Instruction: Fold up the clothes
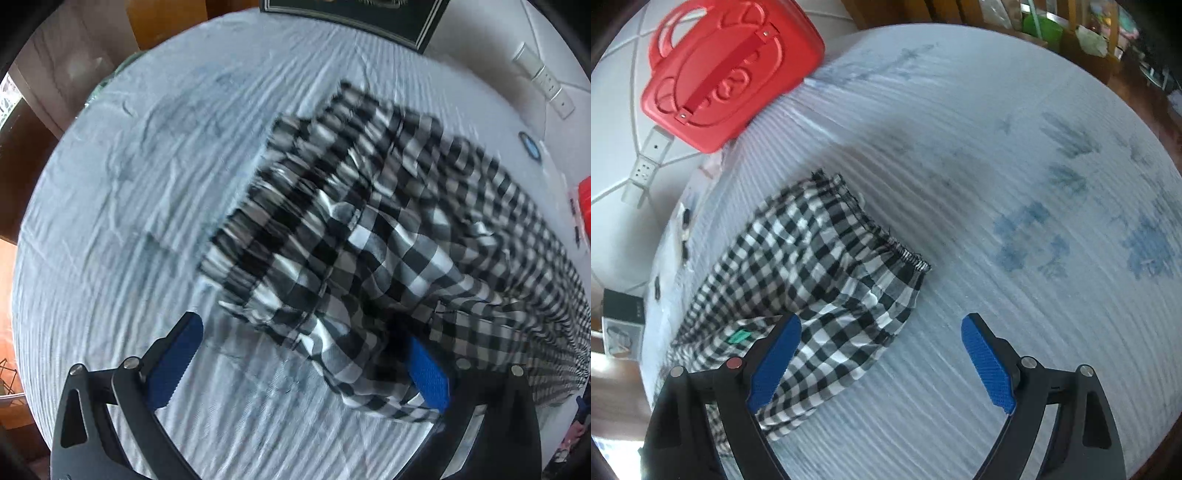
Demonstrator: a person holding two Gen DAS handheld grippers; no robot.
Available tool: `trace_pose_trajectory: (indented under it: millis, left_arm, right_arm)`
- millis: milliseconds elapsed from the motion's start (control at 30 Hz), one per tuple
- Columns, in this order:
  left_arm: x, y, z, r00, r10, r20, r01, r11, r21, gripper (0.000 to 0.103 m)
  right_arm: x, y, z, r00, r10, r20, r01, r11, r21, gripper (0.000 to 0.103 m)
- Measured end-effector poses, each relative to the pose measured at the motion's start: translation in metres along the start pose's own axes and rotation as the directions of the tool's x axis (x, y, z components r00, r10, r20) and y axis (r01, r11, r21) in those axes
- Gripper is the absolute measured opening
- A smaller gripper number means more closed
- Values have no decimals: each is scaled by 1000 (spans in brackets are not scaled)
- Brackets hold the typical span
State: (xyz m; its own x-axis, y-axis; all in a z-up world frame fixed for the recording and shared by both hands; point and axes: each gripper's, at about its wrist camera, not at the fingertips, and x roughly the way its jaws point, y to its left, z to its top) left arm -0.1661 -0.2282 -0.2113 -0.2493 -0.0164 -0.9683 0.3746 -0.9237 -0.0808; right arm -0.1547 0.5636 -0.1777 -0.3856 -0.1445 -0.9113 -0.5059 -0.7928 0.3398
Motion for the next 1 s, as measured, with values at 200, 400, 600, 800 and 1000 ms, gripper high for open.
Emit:
trace_pose_trajectory:
  millis: [200, 400, 600, 800, 1000]
  left_arm:
    - [5, -5, 6, 1000, 17, -13, -17, 1000, 0, 103]
    - [2, -7, 13, 1000, 17, -2, -17, 1000, -8, 71]
    - [-1, -22, 18, 1000, -16, 20, 16, 1000, 7, 47]
    - [-23, -34, 25, 997, -35, 67, 32, 998, 51, 31]
    - [-120, -124, 11, 957, -177, 230, 87, 931, 354, 26]
  right_arm:
    - [23, 25, -1, 1000, 6, 4, -6, 999, -34, 96]
    - [38, 58, -4, 997, -53, 63, 59, 994, -94, 92]
    - [40, 75, -6, 996, -55, 70, 65, 986, -154, 21]
    - [31, 80, -3, 997, 4, 77, 10, 984, -181, 10]
    - [-37, 149, -22, 962, 245, 118, -177, 893, -413, 10]
